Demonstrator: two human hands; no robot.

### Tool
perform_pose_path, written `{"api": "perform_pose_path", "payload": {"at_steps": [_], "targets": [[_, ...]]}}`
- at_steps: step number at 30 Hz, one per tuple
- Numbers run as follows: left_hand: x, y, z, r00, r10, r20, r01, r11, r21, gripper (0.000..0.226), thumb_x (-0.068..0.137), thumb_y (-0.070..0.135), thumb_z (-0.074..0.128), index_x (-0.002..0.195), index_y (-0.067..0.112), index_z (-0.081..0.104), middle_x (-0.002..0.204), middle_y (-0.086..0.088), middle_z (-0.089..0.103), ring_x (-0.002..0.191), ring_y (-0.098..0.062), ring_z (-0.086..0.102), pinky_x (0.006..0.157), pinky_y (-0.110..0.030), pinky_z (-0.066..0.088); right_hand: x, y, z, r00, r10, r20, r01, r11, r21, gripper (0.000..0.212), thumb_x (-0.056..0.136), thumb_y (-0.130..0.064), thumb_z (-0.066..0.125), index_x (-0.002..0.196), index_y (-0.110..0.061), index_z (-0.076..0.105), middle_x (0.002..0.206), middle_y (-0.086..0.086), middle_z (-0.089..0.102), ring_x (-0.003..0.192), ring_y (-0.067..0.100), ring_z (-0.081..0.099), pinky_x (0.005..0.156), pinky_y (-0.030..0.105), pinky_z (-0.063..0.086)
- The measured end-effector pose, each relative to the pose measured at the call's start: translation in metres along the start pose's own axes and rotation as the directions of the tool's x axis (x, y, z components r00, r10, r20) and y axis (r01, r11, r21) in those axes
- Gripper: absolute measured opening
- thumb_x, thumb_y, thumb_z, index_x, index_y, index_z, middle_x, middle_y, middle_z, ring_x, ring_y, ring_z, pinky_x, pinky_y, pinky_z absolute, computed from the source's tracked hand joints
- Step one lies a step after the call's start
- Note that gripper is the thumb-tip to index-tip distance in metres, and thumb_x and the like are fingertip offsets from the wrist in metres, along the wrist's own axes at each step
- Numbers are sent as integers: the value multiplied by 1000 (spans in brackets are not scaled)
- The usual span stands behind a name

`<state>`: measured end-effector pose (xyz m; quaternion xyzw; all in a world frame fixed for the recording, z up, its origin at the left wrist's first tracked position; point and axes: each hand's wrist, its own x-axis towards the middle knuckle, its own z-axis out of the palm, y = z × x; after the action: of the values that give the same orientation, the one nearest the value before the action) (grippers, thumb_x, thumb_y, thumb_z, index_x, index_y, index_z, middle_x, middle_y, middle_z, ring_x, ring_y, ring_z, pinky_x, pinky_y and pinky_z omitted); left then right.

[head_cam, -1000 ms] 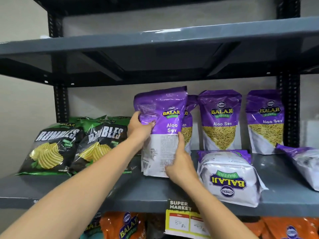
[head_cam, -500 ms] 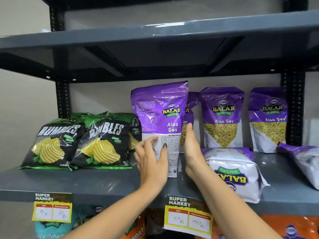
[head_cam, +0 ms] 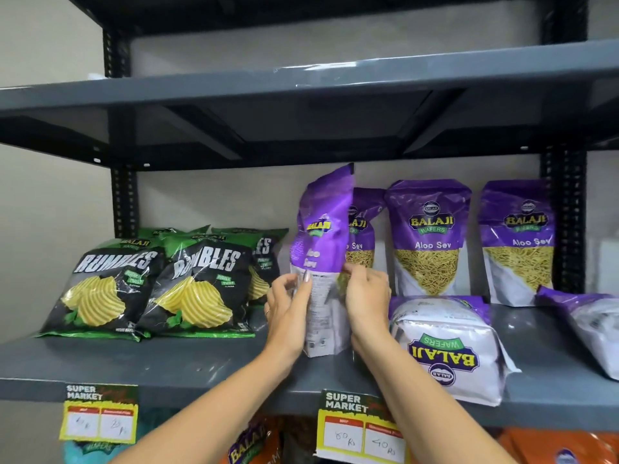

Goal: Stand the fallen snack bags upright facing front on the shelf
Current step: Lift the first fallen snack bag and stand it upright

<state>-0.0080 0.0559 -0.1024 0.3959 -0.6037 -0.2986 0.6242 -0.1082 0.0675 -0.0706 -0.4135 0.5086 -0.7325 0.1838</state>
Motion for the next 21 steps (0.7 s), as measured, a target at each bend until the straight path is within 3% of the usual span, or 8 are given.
{"api": "perform_pose_path", "payload": {"at_steps": [2, 4, 7, 9, 12, 15, 18, 21], "targets": [[7, 1, -3, 997, -43, 62, 47, 997, -66, 67, 77, 69, 54, 121, 20, 48, 126, -2, 55, 121, -19, 51, 107, -39, 39, -6, -3, 0, 997, 3, 82, -10, 997, 80, 36, 87, -23, 42, 84, -18, 77, 108, 5, 69, 105, 22, 62, 99, 39, 45], [13, 4, -7, 995, -69, 65, 75, 993, -86, 77, 63, 78, 52, 114, 20, 50, 105, 3, 60, 98, -12, 59, 86, -29, 46, -11, -6, 0, 991, 9, 137, -25, 993, 116, 36, 81, -31, 39, 70, -23, 73, 89, -1, 74, 92, 19, 67, 88, 34, 50], [24, -2, -13, 1000, -21, -24, 20, 998, -60, 69, 63, 67, 61, 110, 21, 41, 96, 8, 61, 83, 1, 57, 67, -14, 43, -6, -6, -4, 994, -9, 104, -9, 984, 177, 32, 84, -26, 37, 85, -24, 69, 85, 3, 75, 91, 22, 68, 92, 39, 51], [31, -12, -16, 999, 5, -47, -7, 999, -41, 56, 73, 56, 68, 106, 24, 36, 99, 0, 64, 83, -5, 60, 67, -12, 44, -1, -3, -4, 998, -3, 71, -12, 977, 212, 27, 89, -14, 39, 90, -22, 64, 83, 7, 72, 88, 25, 66, 95, 44, 50], [43, -21, -19, 999, -43, 19, 44, 992, -117, 44, 73, 60, 66, 93, 30, 41, 100, -3, 61, 91, -16, 59, 79, -27, 46, -3, 6, 1, 999, 48, 12, -49, 997, 55, 29, 89, -14, 46, 111, -20, 63, 121, 12, 60, 120, 31, 54, 107, 40, 38], [54, -25, -23, 991, -116, 63, 127, 966, -225, 45, 76, 64, 60, 92, 23, 50, 95, -1, 64, 94, -19, 62, 88, -35, 47, -2, 14, 2, 960, 181, 214, -206, 973, 100, 60, 84, -28, 58, 142, -22, 43, 144, 11, 49, 132, 28, 47, 113, 44, 35], [62, -25, -28, 981, -179, 71, 192, 924, -331, 45, 92, 52, 47, 108, 14, 64, 108, -10, 71, 102, -24, 66, 97, -40, 50, 4, 19, 1, 889, 245, 388, -344, 915, 211, 71, 76, -29, 69, 140, -14, 43, 131, 10, 62, 111, 19, 64, 92, 31, 52], [65, -22, -33, 976, -217, 28, 213, 918, -334, 43, 97, 47, 41, 96, 15, 71, 101, -10, 73, 90, -22, 69, 84, -33, 53, 2, 21, 0, 891, 201, 407, -295, 938, 183, 55, 71, -26, 80, 119, -7, 60, 111, 8, 73, 73, 3, 70, 57, 11, 50]]}}
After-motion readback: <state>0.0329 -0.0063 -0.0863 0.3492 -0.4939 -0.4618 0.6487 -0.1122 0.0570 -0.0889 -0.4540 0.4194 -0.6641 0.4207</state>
